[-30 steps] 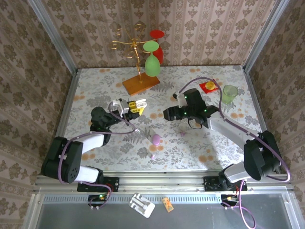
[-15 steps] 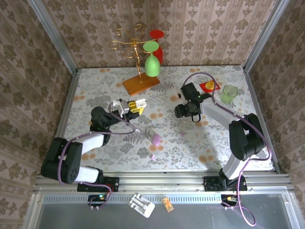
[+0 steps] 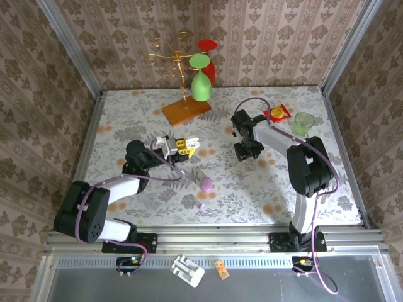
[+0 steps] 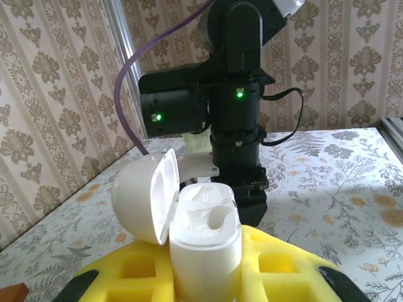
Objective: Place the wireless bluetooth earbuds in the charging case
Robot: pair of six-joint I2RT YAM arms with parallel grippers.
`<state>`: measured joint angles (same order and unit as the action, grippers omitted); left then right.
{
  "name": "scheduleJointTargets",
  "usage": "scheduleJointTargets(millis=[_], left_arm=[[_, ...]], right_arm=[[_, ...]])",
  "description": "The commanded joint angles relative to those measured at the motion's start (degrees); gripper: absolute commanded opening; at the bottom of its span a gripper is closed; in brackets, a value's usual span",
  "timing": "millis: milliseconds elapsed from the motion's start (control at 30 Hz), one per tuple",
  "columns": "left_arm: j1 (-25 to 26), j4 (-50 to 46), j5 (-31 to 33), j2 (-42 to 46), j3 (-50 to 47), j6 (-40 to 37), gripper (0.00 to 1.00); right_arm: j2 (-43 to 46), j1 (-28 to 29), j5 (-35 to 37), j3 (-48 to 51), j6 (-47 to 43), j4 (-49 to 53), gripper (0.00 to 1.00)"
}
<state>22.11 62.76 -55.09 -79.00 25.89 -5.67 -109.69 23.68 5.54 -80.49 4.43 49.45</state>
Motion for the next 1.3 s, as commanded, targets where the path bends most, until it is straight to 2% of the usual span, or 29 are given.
scheduleJointTargets(millis=[0,367,900,1133,1267], left_arm=[[0.6,0.2,-1.9,0.8,-0.1,-1.9,0.0],[0.6,0.2,-2.3,0.3,0.1,-1.9,0.0],[0.6,0.0,-2.3,-0.1,0.6,-2.4,0.01],[0.5,0.1,-2.4,-0.4,0.7,-2.4,0.01],[0.5,0.2,-2.2,-0.4,0.7,-2.5,0.02]], right_arm=[[-1.7,0.3,0.8,-2.4,-0.9,3.9,0.4],[-5.8,0.3,-0.1,-3.8,0.5,4.3,0.33],[-7.1,-1.0,7.9,-3.5,-0.6,7.7,0.33],[-6.6,-2.1,12.0,-4.1,0.4,6.2,0.35],[-6.2,-2.6,11.9,-4.1,1.0,3.3,0.35]])
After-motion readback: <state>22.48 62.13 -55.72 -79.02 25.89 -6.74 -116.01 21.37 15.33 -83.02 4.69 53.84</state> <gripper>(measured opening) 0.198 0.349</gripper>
